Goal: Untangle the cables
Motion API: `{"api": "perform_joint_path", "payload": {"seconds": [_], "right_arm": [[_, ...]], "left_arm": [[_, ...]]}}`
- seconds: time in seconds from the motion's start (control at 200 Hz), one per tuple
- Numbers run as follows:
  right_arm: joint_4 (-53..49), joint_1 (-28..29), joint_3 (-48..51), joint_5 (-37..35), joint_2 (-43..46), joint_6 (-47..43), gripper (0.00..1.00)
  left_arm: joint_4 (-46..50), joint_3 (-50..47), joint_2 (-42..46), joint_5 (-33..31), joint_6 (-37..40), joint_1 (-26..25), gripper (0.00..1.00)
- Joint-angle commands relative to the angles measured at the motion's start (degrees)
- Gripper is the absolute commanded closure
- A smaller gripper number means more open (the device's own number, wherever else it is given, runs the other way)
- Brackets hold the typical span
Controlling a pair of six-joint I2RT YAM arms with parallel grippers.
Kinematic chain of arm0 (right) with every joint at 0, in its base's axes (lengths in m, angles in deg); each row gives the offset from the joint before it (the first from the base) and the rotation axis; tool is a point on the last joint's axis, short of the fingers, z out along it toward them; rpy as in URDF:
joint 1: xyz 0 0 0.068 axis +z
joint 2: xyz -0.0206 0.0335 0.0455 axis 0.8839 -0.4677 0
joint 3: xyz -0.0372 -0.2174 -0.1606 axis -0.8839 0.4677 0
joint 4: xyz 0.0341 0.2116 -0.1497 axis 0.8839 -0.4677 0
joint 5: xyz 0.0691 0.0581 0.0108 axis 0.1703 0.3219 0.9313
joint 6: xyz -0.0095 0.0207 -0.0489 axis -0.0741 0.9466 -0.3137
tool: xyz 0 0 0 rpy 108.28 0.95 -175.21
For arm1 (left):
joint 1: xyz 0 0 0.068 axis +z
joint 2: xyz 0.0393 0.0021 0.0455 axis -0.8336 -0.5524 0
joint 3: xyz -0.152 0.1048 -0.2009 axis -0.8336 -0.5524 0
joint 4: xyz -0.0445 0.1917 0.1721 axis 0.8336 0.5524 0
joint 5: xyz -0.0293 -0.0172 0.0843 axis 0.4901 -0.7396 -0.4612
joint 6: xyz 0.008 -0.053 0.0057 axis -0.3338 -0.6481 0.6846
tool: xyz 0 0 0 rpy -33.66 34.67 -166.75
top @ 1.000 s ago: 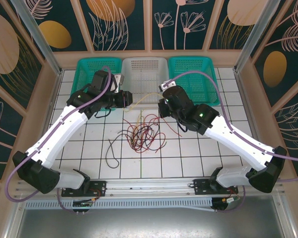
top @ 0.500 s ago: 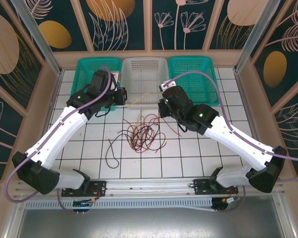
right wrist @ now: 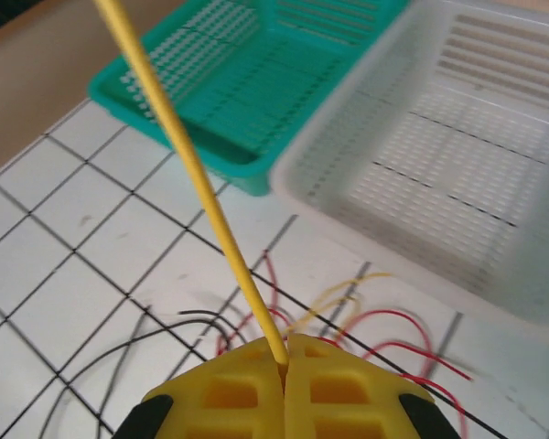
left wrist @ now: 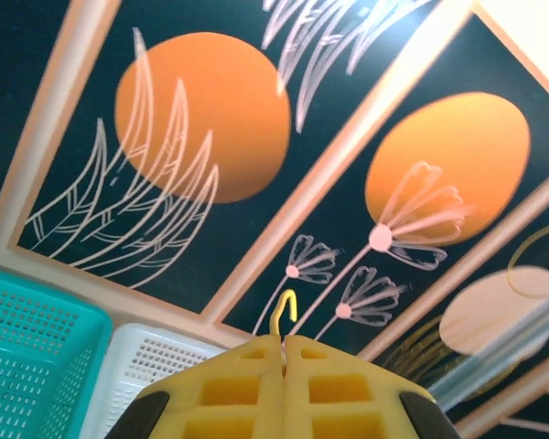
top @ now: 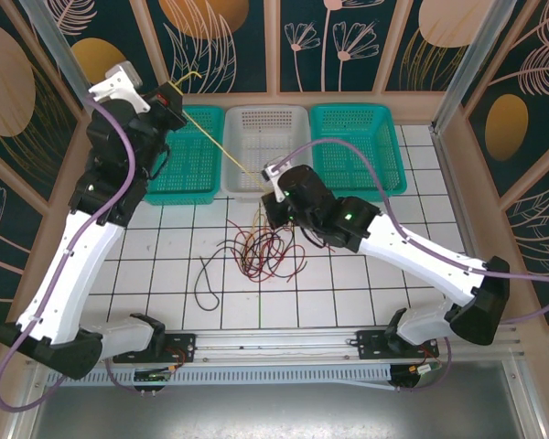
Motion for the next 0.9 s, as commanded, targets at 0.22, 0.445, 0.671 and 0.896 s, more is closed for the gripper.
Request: {"api": "perform_joint_path", "payload": {"seconds": [0.22, 0.445, 0.671, 0.896], "right_arm": [[-1.6, 3.2, -3.0, 4.8, -7.0, 0.9, 1.00], [-2.0, -4.4, -21.2, 9.1, -15.9, 7.3, 1.00], [-3.4, -10.0, -41.0, 13.9, -29.9, 14.0, 1.00], [-0.6, -13.2, -57.9, 22.1, -44.0, 23.0, 1.00]], "left_arm": [[-14.0, 0.8, -3.4, 3.2, -11.4, 10.5, 1.00], [-2.2, -5.2, -0.5, -12.4, -6.6, 10.9, 0.01], [5.1, -23.9, 11.5, -19.1, -7.8, 10.9, 0.01], [6.4, -42.2, 25.1, -15.4, -11.4, 10.9, 0.01]]}}
